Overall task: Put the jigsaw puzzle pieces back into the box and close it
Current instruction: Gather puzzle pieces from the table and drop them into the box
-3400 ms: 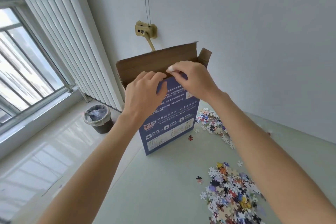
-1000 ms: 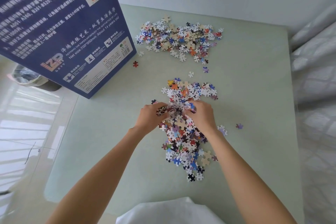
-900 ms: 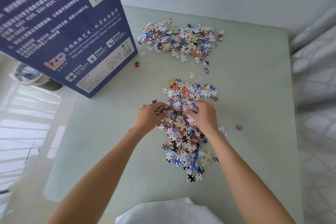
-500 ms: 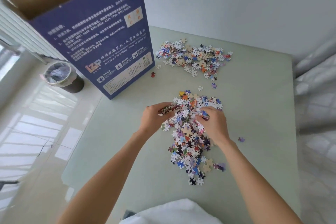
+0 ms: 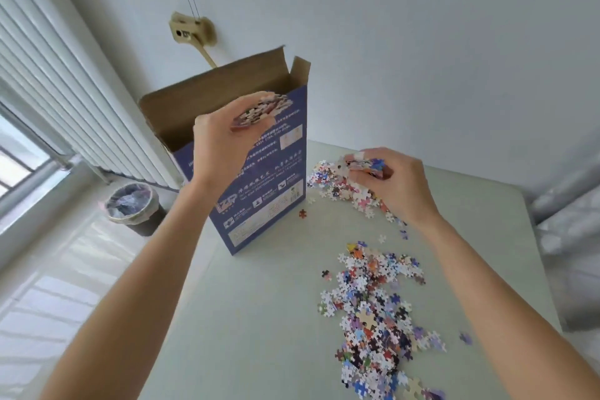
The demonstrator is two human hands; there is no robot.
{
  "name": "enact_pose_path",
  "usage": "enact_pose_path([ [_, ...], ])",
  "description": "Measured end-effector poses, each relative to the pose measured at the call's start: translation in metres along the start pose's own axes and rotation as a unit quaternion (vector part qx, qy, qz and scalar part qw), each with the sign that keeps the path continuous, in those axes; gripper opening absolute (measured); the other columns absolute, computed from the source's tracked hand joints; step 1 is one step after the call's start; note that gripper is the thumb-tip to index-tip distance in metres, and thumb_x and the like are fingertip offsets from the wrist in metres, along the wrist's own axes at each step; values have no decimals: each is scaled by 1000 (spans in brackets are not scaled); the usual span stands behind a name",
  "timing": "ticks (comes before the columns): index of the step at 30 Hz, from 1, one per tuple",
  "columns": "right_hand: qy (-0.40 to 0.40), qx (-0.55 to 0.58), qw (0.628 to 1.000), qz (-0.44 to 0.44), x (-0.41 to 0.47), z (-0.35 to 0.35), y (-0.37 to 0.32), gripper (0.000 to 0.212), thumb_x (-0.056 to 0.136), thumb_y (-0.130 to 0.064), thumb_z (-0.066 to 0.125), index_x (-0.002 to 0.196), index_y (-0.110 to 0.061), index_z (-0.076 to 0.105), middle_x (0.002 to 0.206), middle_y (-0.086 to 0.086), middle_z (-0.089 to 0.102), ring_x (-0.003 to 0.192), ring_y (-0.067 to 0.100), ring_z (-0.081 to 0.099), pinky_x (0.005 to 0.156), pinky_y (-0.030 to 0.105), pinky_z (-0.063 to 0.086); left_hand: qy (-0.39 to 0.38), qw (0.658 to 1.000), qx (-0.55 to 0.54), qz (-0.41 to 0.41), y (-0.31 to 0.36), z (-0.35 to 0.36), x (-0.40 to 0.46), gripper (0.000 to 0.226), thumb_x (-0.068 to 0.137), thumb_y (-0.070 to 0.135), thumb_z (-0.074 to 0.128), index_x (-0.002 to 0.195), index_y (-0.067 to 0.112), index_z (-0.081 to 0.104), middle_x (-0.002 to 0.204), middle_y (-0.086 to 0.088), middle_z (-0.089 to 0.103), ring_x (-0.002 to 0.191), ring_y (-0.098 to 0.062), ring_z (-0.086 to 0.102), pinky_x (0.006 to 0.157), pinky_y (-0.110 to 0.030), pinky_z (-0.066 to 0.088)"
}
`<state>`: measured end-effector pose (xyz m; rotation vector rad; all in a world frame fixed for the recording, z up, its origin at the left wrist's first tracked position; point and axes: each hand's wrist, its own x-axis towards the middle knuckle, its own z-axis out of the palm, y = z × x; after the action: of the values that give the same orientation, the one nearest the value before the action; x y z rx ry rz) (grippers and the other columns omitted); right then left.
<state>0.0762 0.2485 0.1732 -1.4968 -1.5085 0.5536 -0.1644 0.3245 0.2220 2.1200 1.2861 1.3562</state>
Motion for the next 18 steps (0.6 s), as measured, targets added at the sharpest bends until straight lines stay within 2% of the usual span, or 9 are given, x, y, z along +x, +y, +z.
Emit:
enact_pose_path([
  [3, 13, -1, 997, -79, 53, 11, -32, 33, 76, -21, 75, 105, -7, 69, 102, 5, 70, 88, 15, 68, 79, 33, 56, 35, 998, 43, 6, -18, -13, 29, 29, 83, 21, 69, 112, 26, 67, 100, 17, 65, 88, 3, 63, 82, -6, 44],
  [5, 23, -3, 993, -116, 85, 21, -50, 32, 76, -20, 75, 104, -6, 69, 101, 7, 70, 89, 18, 67, 79, 36, 56, 32, 995, 91, 4, -29, -16, 39, 30, 84, 21, 68, 113, 26, 67, 101, 11, 69, 87, -3, 65, 82, -9, 44],
  [9, 11, -40, 981, -188, 143, 49, -70, 30, 77, -22, 75, 101, -6, 69, 102, 6, 69, 88, 13, 63, 78, 34, 55, -28, 985, 166, -38, -44, -18, 45, 32, 87, 22, 64, 119, 26, 63, 106, -2, 70, 94, -20, 66, 86, -26, 48],
  [12, -19, -48, 970, -236, 172, 67, -78, 31, 77, -24, 74, 101, -5, 70, 103, 6, 69, 92, 17, 64, 80, 36, 54, -77, 974, 190, -96, -46, -19, 46, 35, 89, 25, 62, 123, 25, 58, 111, -8, 68, 98, -29, 63, 91, -40, 48],
  [15, -75, -57, 951, -293, 191, 82, -85, 29, 77, -20, 74, 102, -6, 70, 104, 5, 68, 94, 13, 63, 82, 29, 53, -114, 956, 240, -127, -54, -22, 49, 39, 91, 32, 58, 128, 24, 49, 114, -10, 66, 95, -34, 62, 83, -38, 46],
  [18, -141, -90, 924, -345, 199, 93, -88, 26, 78, -16, 73, 103, -11, 71, 105, 2, 67, 92, 8, 61, 80, 20, 50, -142, 944, 264, -137, -58, -25, 52, 44, 89, 45, 56, 126, 25, 46, 113, -4, 66, 92, -30, 63, 73, -36, 48],
])
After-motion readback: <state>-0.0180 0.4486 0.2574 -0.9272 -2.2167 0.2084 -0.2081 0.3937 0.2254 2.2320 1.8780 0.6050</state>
